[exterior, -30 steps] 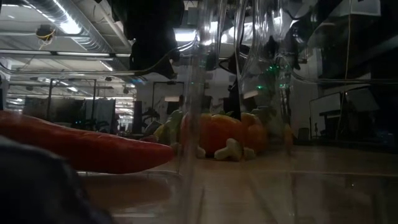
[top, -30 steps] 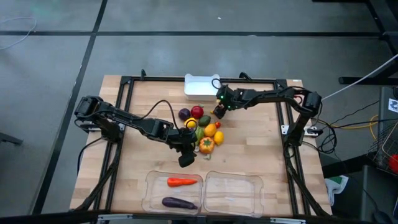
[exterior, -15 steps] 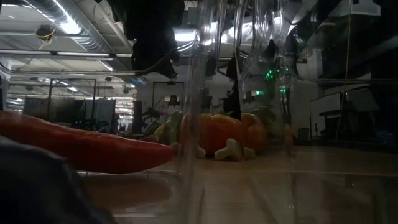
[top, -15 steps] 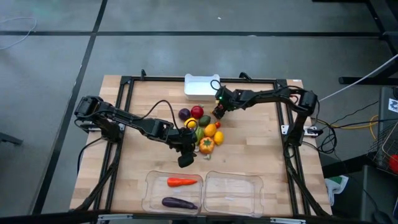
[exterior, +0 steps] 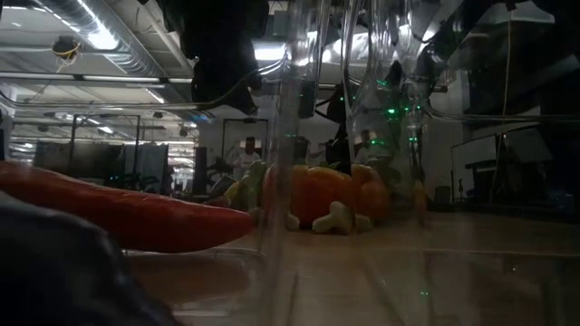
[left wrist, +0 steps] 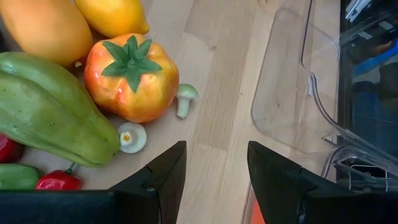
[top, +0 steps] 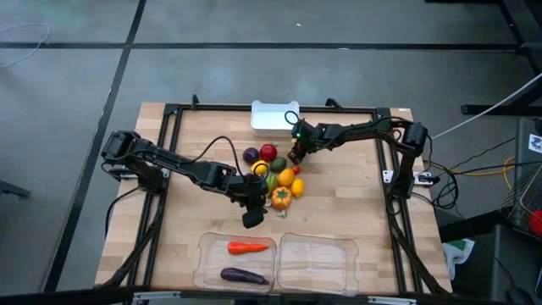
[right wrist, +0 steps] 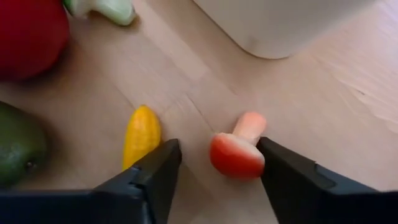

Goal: Sort produce into baskets
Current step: Put the orange mushroom into the white bin, then put the yellow chili pepper into the white bin, then put the left yellow lemon into the right transparent bin

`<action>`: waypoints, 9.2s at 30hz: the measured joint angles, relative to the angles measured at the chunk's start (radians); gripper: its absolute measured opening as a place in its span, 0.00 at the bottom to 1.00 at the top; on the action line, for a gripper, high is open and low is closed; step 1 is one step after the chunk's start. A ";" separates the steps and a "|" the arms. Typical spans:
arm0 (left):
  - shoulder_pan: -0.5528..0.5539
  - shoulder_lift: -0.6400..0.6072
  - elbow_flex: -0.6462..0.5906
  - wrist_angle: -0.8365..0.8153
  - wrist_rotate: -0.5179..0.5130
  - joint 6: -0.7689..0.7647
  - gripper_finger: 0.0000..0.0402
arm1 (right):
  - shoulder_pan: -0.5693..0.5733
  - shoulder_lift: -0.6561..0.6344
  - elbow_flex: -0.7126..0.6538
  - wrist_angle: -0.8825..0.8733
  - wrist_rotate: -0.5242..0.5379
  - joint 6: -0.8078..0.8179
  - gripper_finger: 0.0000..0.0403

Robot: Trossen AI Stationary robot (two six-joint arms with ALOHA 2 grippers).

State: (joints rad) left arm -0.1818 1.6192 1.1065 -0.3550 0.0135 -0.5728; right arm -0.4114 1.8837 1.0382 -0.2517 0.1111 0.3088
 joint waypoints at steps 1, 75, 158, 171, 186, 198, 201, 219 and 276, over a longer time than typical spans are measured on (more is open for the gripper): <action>0.000 0.000 0.000 0.000 0.000 0.000 0.41 | 0.000 0.001 0.000 0.001 -0.004 0.000 0.50; -0.001 0.000 0.000 0.000 0.000 0.003 0.41 | -0.002 0.102 0.241 -0.291 -0.024 -0.055 0.20; 0.111 -0.187 0.000 -0.216 -0.196 0.190 0.41 | 0.023 0.162 0.542 -0.652 -0.192 -0.268 0.45; 0.125 -0.187 0.000 -0.218 -0.197 0.210 0.41 | 0.051 0.162 0.428 -0.535 -0.085 -0.253 0.45; 0.125 -0.187 0.000 -0.218 -0.197 0.206 0.41 | 0.052 0.162 0.372 -0.452 -0.105 -0.260 0.33; 0.125 -0.187 0.000 -0.218 -0.197 0.187 0.41 | 0.052 0.162 0.377 -0.461 -0.106 -0.269 0.10; 0.125 -0.187 0.000 -0.218 -0.197 0.187 0.41 | 0.051 0.163 0.409 -0.523 -0.103 -0.291 0.12; 0.125 -0.187 0.000 -0.217 -0.197 0.187 0.41 | 0.049 0.163 0.742 -0.544 0.082 -0.578 0.12; 0.283 -0.157 0.000 -0.209 -0.198 0.219 0.41 | 0.034 -0.094 0.848 -0.831 0.093 -0.547 0.48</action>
State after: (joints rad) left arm 0.1012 1.4623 1.1062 -0.5635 -0.1844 -0.3540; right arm -0.3770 1.7894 1.8865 -1.0826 0.2038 -0.2379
